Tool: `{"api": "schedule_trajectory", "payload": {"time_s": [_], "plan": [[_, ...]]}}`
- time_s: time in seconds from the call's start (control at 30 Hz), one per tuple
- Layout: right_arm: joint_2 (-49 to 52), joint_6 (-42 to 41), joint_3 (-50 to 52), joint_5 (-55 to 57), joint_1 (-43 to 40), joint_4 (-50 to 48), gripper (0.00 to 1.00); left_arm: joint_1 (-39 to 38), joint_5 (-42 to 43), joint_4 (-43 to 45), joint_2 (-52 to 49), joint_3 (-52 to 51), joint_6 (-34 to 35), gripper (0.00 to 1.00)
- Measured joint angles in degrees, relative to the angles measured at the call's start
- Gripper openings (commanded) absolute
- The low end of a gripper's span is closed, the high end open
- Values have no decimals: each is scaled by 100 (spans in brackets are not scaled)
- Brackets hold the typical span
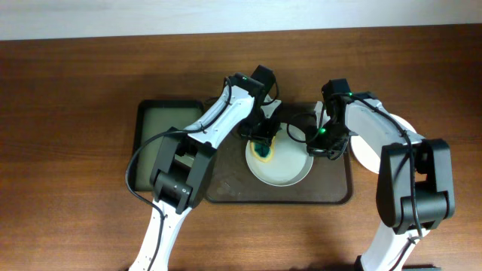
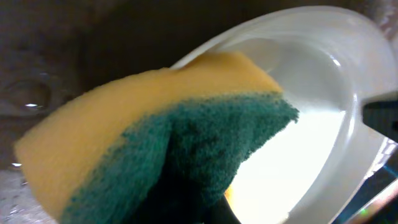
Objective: Clean dirty plates on tray and stack at the side
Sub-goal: 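Return the sponge to the water tray with the left gripper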
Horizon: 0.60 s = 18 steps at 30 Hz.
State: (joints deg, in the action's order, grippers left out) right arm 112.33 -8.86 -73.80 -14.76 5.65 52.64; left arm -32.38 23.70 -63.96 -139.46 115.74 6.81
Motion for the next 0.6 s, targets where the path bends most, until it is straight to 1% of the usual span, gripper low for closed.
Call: {"api": "schedule_trajectory", "payload": {"time_s": [0.23, 0.4, 0.5, 0.6], "plan": [[-2, 2, 0, 39, 0, 4, 5, 0, 560, 343, -63, -57, 2, 0], [-2, 2, 0, 39, 0, 7, 4, -2, 1482, 470, -205, -66, -63, 0], [-9, 0, 0, 39, 0, 13, 4, 50, 1716, 42, -282, 168, -129, 0], [-13, -2, 0, -17, 2, 15, 4, 210, 1384, -671, -282, 866, -149, 0]]}}
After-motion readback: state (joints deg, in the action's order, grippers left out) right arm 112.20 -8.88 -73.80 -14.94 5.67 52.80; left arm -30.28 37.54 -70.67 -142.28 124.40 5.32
